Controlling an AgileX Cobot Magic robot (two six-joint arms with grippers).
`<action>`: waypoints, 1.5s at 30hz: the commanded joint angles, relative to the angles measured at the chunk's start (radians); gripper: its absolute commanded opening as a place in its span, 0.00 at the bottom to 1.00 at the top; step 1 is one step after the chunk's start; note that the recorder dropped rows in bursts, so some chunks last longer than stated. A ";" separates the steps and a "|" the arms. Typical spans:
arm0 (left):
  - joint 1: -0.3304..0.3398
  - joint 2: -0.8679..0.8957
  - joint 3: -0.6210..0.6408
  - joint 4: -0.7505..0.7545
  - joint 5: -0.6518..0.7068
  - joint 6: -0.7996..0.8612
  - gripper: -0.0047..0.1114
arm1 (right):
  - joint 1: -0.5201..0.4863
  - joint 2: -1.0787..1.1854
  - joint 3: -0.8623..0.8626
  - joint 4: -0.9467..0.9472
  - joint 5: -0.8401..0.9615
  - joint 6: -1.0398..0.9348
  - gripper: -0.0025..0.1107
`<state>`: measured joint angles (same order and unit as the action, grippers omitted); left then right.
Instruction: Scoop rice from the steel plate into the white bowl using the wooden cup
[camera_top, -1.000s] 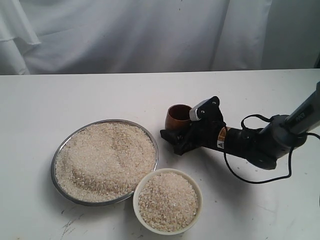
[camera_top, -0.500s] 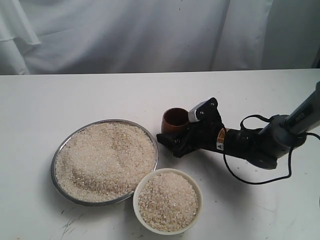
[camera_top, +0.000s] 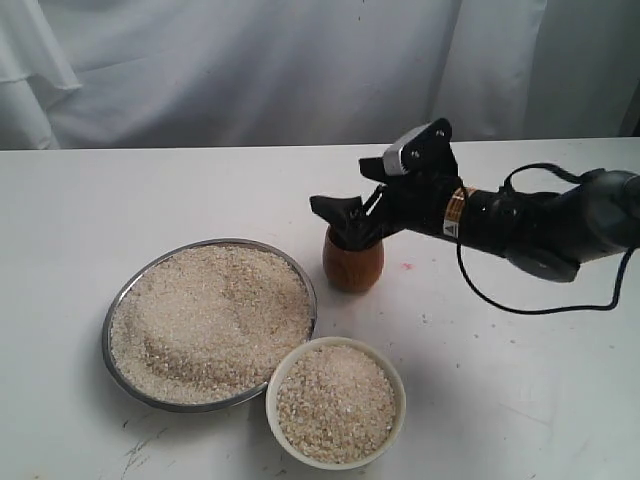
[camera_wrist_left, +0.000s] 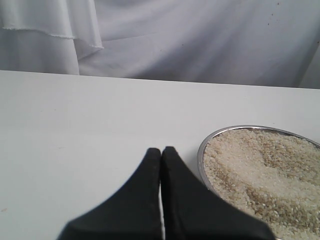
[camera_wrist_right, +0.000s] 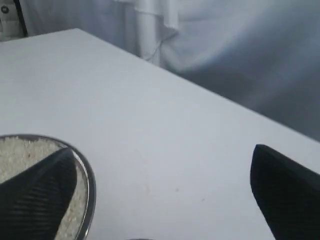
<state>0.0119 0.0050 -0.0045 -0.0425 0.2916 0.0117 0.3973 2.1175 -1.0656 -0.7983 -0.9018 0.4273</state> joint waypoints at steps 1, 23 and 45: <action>-0.002 -0.005 0.005 -0.001 -0.006 -0.003 0.04 | -0.034 -0.126 0.002 -0.058 0.020 0.103 0.71; -0.002 -0.005 0.005 -0.001 -0.006 -0.003 0.04 | -0.129 -0.533 0.002 -0.477 0.128 0.742 0.17; -0.002 -0.005 0.005 -0.001 -0.006 -0.003 0.04 | -0.122 -1.172 0.283 -0.479 0.801 0.843 0.17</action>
<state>0.0119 0.0050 -0.0045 -0.0425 0.2916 0.0117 0.2771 1.0908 -0.8622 -1.2833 -0.1998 1.2676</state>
